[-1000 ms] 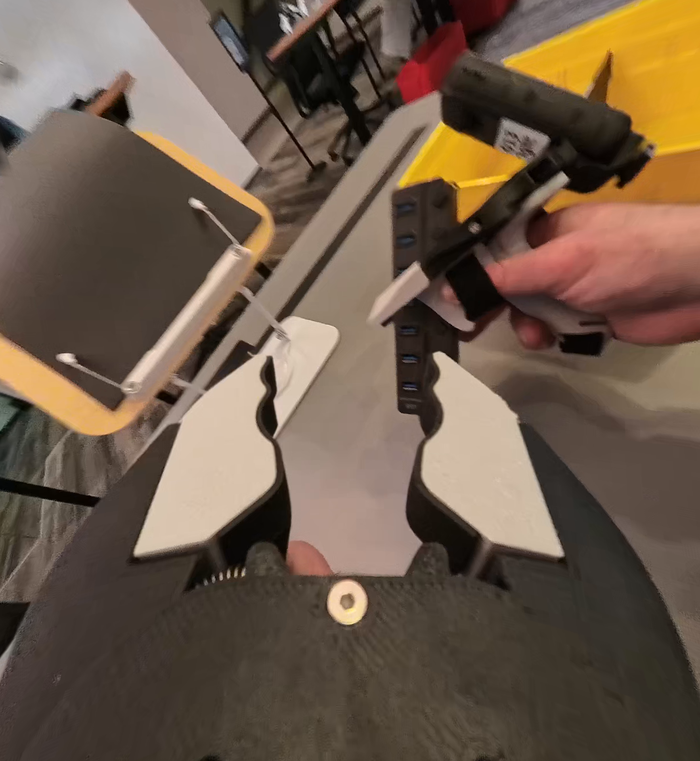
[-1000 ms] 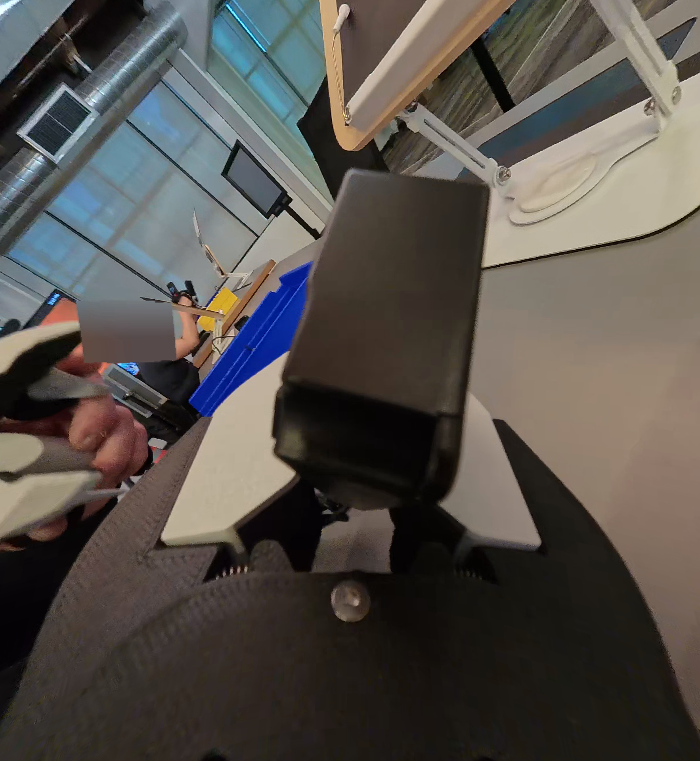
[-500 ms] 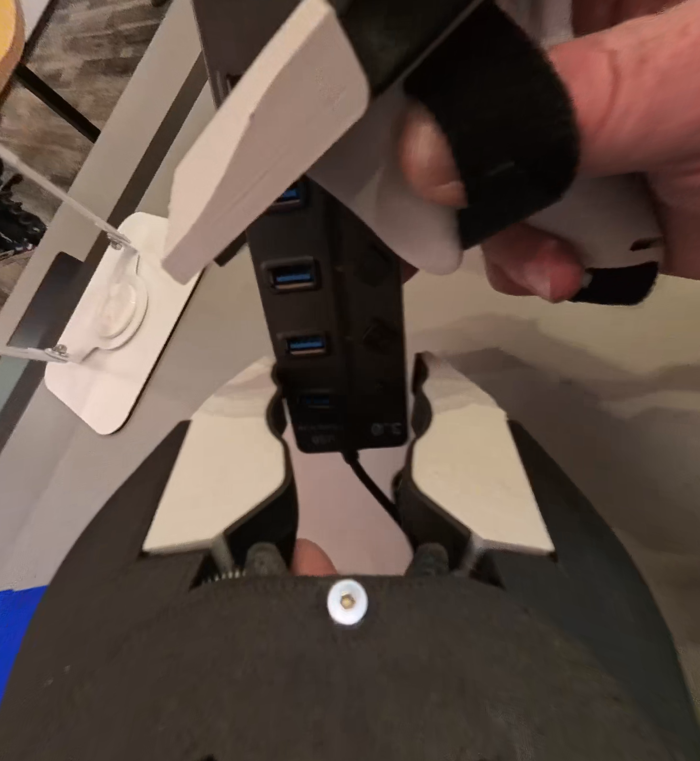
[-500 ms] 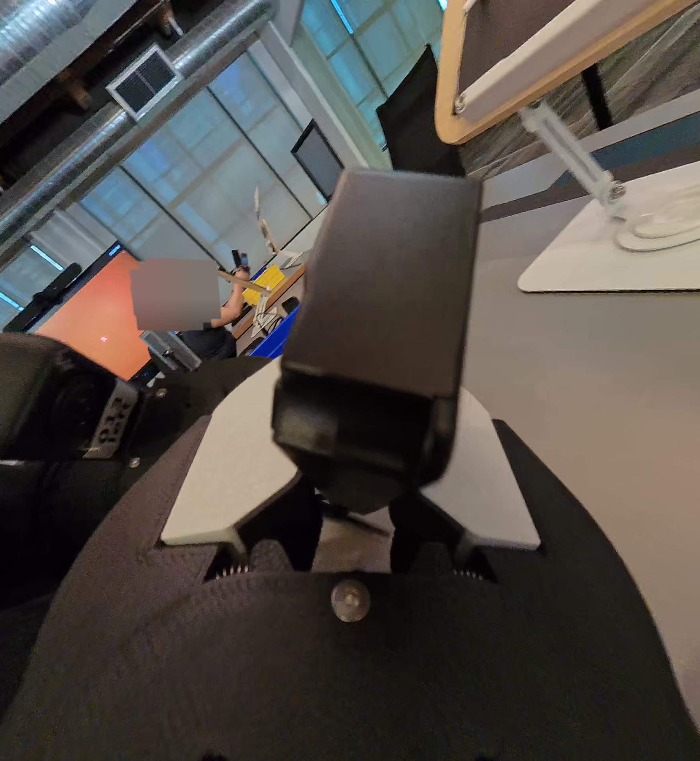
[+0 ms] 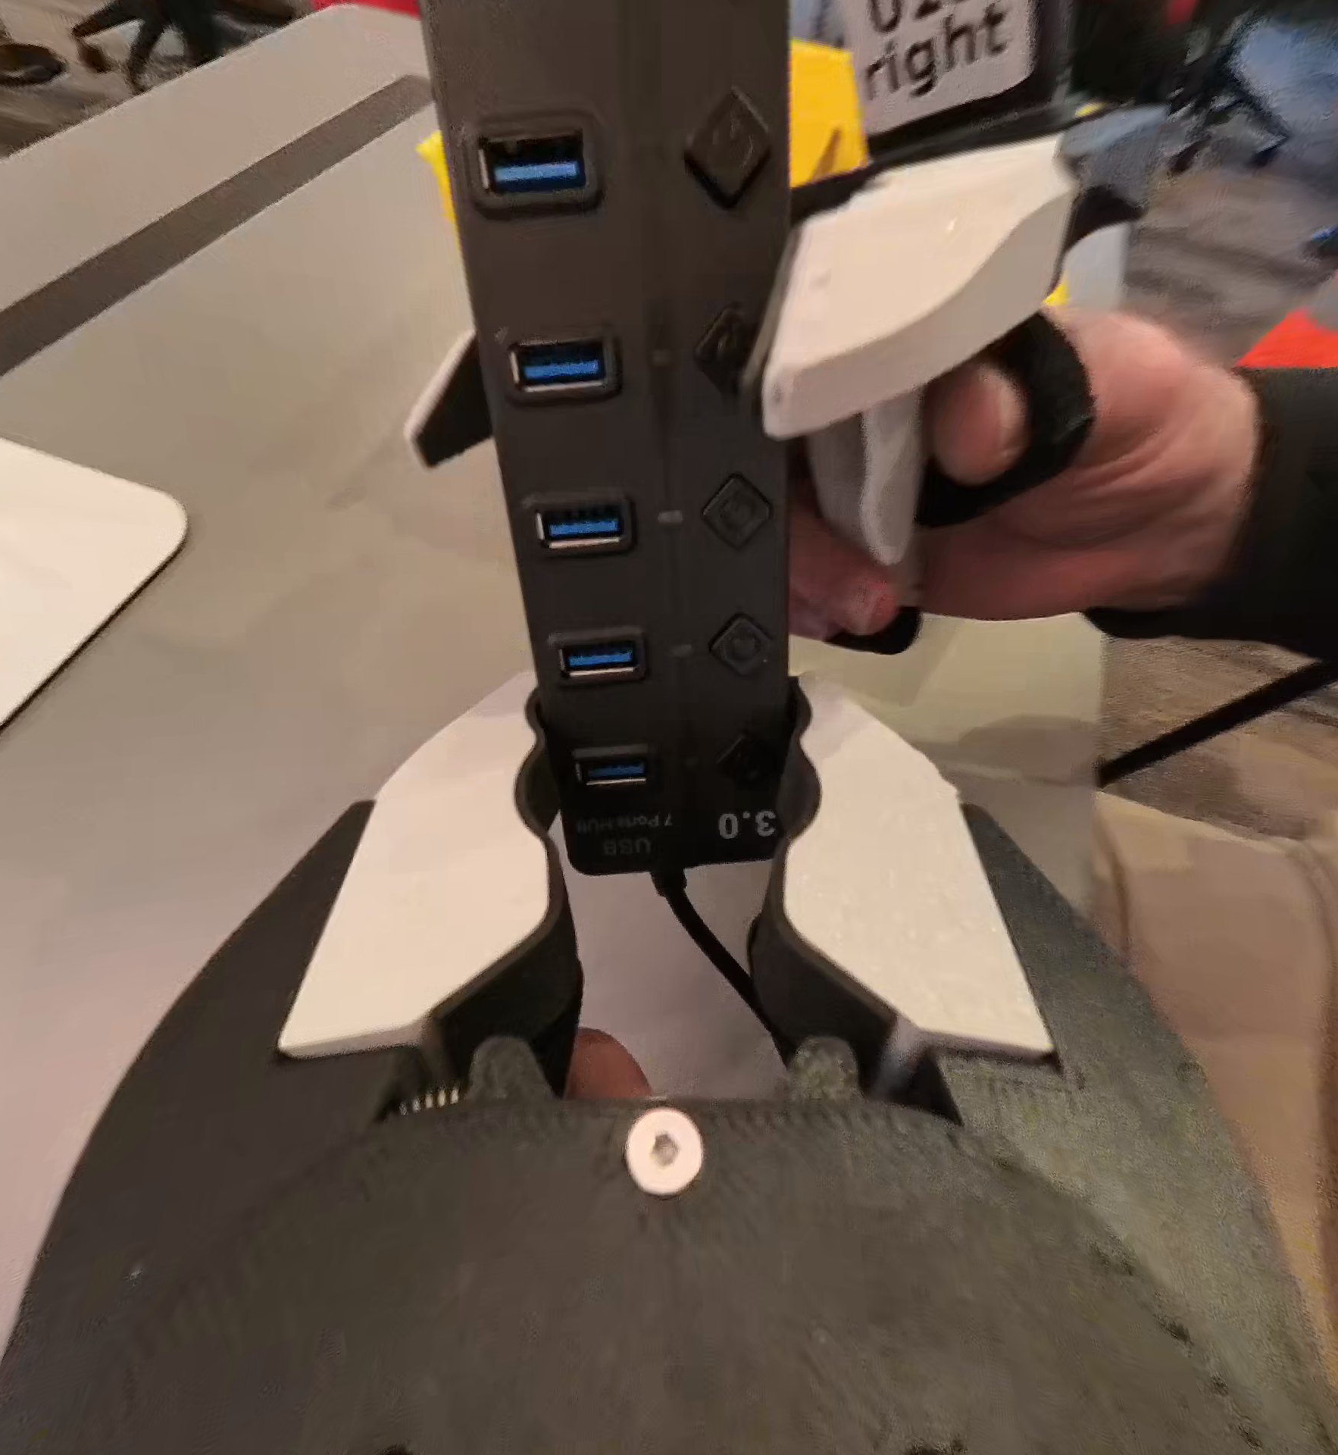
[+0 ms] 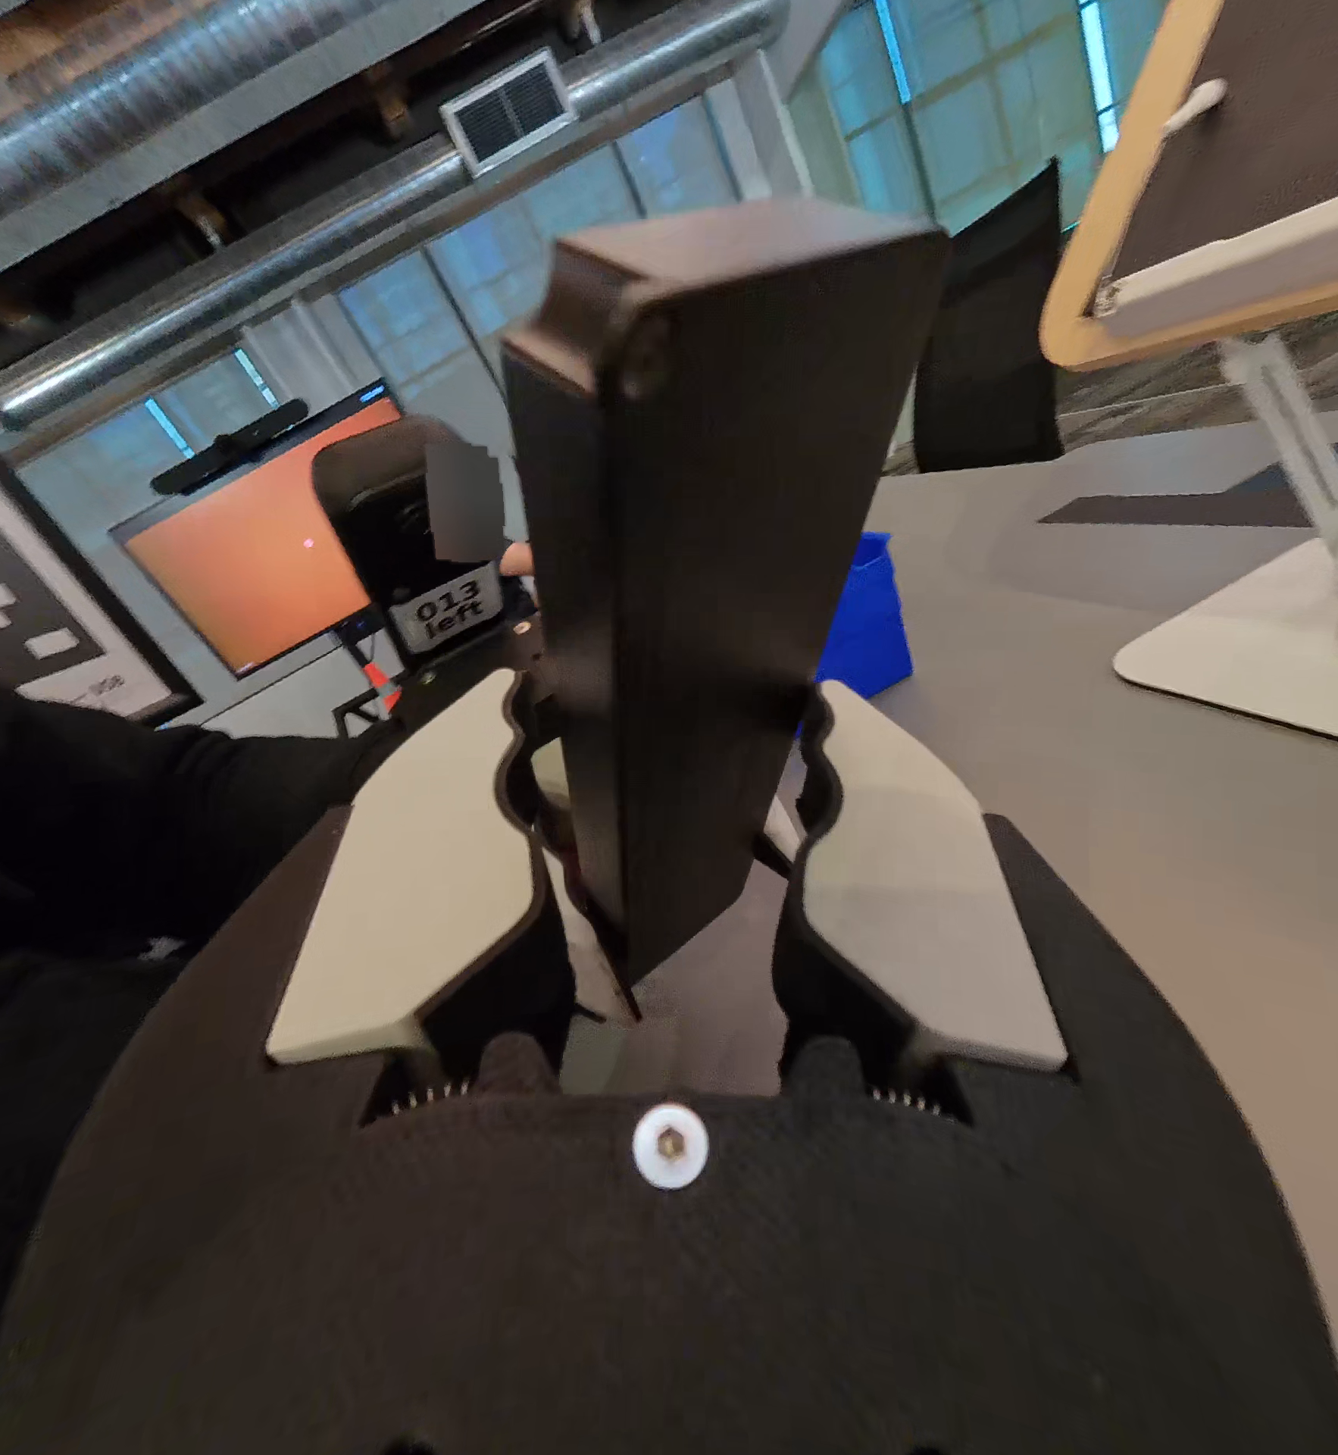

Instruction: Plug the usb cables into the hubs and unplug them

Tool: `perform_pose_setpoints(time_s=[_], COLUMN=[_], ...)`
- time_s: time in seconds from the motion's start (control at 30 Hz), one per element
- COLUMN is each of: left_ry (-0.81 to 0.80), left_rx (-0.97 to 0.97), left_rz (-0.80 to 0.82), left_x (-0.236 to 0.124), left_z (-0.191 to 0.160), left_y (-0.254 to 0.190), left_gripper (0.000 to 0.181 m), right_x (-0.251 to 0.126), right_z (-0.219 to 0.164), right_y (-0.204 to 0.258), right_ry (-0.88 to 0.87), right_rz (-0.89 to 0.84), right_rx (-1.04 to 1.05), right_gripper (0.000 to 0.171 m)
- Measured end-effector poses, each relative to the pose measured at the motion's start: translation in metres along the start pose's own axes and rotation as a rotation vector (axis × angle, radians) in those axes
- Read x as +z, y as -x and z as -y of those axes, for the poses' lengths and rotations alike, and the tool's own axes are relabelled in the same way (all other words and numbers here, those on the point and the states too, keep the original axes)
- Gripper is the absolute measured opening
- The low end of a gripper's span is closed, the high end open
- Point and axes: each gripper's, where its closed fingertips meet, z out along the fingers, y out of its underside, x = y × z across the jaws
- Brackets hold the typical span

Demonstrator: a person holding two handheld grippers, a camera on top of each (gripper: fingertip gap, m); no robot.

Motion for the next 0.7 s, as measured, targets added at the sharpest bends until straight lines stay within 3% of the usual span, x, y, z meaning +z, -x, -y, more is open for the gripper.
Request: perform_pose_setpoints(time_s=[0.03,0.4,0.7], left_ry=[-0.014,-0.138,-0.102], left_rx=[-0.004,-0.138,-0.158], left_rz=[-0.040,-0.352,-0.413], left_x=[-0.001,-0.013,-0.008], left_z=[0.002,0.018,0.009], left_y=[-0.005,-0.040,-0.049], left_gripper=[0.054,0.054,0.054], right_x=[0.001,0.002,0.007], right_z=[-0.002,-0.001,-0.013], right_y=[0.004,0.038,0.043], right_ry=[0.014,0.025,0.113], right_rz=[0.027,0.237,0.260], right_rx=[-0.004,0.062,0.074], right_gripper=[0.063,0.061,0.061])
